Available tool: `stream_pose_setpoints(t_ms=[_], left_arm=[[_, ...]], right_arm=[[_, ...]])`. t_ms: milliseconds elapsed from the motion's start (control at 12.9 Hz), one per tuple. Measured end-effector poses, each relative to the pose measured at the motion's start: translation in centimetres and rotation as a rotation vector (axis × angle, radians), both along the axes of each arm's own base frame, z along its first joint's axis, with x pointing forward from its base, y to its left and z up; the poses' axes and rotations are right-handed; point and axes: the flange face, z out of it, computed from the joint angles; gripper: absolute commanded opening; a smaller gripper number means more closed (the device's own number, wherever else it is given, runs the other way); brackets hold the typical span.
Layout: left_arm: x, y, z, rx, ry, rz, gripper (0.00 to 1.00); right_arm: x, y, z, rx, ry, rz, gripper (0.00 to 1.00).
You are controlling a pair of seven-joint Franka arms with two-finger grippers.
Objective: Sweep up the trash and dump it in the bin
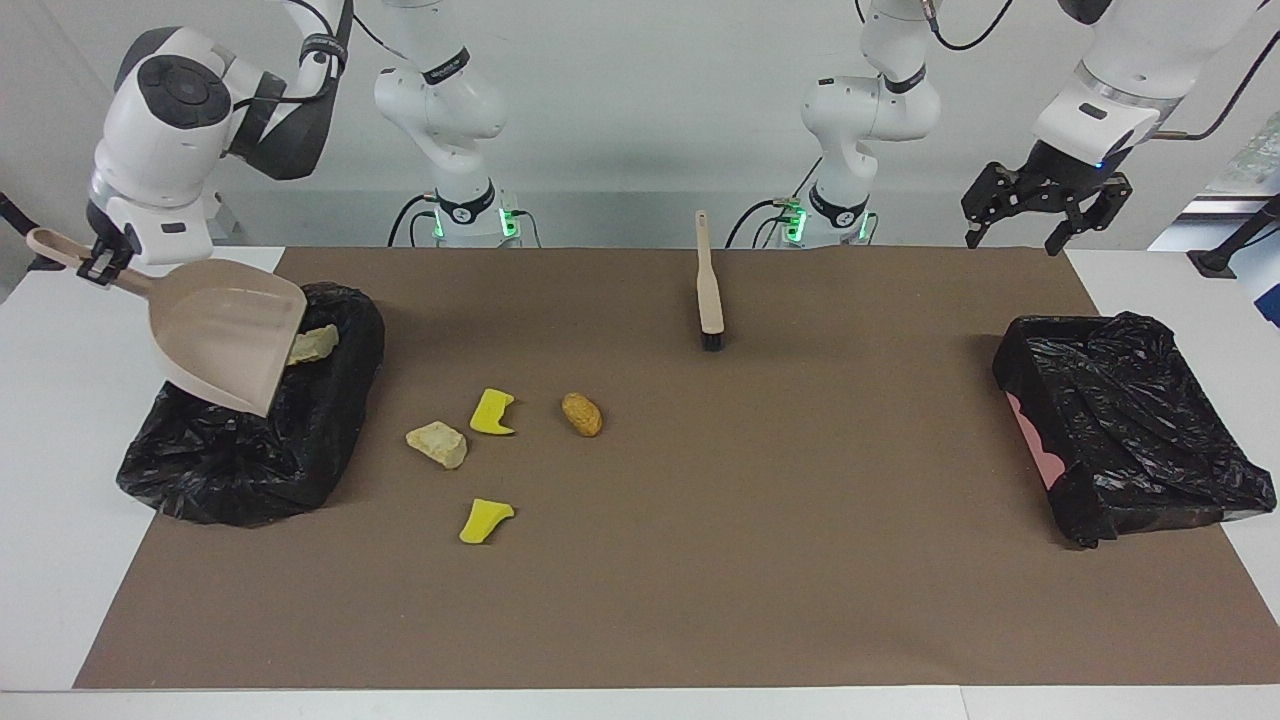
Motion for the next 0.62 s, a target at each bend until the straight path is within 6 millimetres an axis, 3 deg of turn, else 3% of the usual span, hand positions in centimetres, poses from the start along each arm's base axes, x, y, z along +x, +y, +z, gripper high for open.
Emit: stream_pose_setpoints(t_ms=[309, 619], left_arm=[[0.2, 2.1, 0.1, 0.000, -0.006, 0.037, 1.00], [0.2, 2.8, 0.1, 0.000, -0.006, 0.051, 1.00]], right_arm=[[0.5, 4.5, -2.4, 0.210, -0.038, -0.062, 0.00], [1.7, 13.3, -6.5, 0.350, -0.070, -0.168, 0.00]])
